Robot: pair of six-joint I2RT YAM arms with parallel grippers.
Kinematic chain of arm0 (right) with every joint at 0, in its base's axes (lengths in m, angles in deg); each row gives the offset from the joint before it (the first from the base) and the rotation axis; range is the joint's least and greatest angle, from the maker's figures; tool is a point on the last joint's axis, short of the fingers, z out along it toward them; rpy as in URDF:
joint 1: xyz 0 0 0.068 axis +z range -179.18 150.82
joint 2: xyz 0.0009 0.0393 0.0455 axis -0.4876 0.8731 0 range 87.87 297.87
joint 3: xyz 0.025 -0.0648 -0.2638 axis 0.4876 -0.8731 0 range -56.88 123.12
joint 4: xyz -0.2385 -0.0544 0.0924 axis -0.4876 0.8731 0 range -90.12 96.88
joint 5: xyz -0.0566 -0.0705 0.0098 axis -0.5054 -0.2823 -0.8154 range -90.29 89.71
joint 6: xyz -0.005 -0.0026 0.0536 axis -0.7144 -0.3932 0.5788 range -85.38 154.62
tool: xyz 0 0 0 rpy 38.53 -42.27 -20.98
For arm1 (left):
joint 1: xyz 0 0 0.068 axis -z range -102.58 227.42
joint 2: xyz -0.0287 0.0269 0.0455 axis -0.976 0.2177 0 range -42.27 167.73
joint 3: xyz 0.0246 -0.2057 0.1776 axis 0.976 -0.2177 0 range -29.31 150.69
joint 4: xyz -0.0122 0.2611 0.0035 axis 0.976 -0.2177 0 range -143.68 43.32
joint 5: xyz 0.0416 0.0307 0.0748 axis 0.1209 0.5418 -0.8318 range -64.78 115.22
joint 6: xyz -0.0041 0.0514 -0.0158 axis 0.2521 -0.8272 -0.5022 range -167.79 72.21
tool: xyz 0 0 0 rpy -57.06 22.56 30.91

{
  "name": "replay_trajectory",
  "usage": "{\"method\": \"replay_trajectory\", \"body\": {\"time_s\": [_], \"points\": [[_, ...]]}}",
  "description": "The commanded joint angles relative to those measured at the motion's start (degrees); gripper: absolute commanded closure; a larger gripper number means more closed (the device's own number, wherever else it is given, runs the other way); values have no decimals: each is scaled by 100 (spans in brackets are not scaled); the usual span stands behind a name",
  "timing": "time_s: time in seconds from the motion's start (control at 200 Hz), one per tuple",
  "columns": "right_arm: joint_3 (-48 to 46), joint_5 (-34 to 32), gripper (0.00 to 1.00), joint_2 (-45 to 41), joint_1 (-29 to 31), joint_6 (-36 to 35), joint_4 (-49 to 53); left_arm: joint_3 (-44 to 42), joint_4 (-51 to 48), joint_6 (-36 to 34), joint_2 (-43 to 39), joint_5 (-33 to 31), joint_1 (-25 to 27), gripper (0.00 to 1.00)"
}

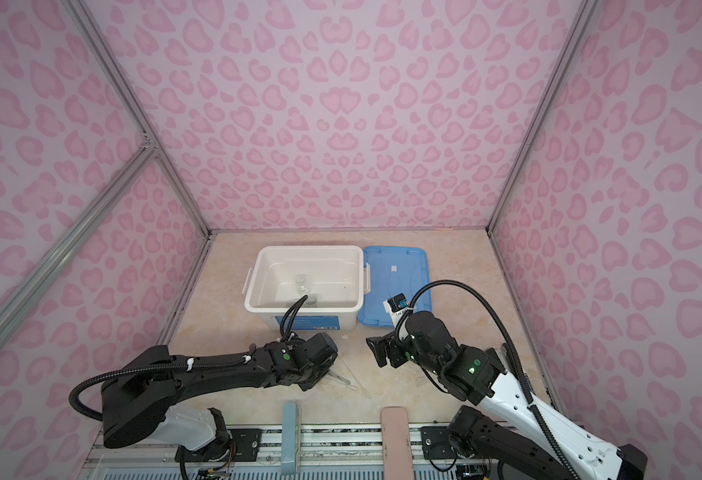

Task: Organize the chemistry lab equipment
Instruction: 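Lower the left gripper onto the steel tweezers and close on them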

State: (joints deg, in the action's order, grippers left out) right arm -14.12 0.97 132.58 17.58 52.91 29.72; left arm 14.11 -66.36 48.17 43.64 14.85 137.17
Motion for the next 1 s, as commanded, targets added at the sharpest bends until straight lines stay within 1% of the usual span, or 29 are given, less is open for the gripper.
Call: {"method": "replay_trajectory", "body": {"time_s": [0.0,0.125,0.22,0.31,0.385,0.455,0.545,0.605,0.635,0.66,0.67,0.68,0.71,0.805,0.995], "points": [[-44,-109,4,-30,7,-35,48,208,-91,-274,164,-12,-33,89],[-83,-152,4,-66,2,-38,57,265,-46,-386,332,46,-69,90],[-116,-160,4,-102,-1,-36,45,432,-88,-713,464,-17,-77,90],[-97,-172,4,-116,0,-35,89,737,-249,-1142,624,102,-96,91],[-117,-187,4,-145,-3,-49,92,905,-426,-1247,617,2,-12,90],[-117,-198,4,-177,-1,-44,98,989,-567,-1376,528,-81,-14,86],[-115,-214,4,-182,-1,-44,99,1004,-893,-1233,341,-132,-9,83],[-88,-198,4,-175,-1,-49,131,774,-825,-1016,111,-34,1,75],[-82,-193,4,-173,-1,-52,135,631,-758,-915,-24,-6,17,68],[-84,-197,4,-177,1,-60,136,526,-731,-831,-132,-36,27,65],[-84,-194,4,-176,4,-59,133,492,-728,-796,-177,-53,41,60],[-88,-198,4,-180,1,-57,135,461,-730,-774,-212,-77,43,58],[-92,-197,4,-175,-1,-64,119,383,-754,-712,-308,-120,55,55],[-84,-141,4,-132,-1,-56,53,195,-700,-569,-478,-115,48,51],[-68,-55,4,80,-1,-44,-53,40,-258,-374,-253,129,41,51]]}}
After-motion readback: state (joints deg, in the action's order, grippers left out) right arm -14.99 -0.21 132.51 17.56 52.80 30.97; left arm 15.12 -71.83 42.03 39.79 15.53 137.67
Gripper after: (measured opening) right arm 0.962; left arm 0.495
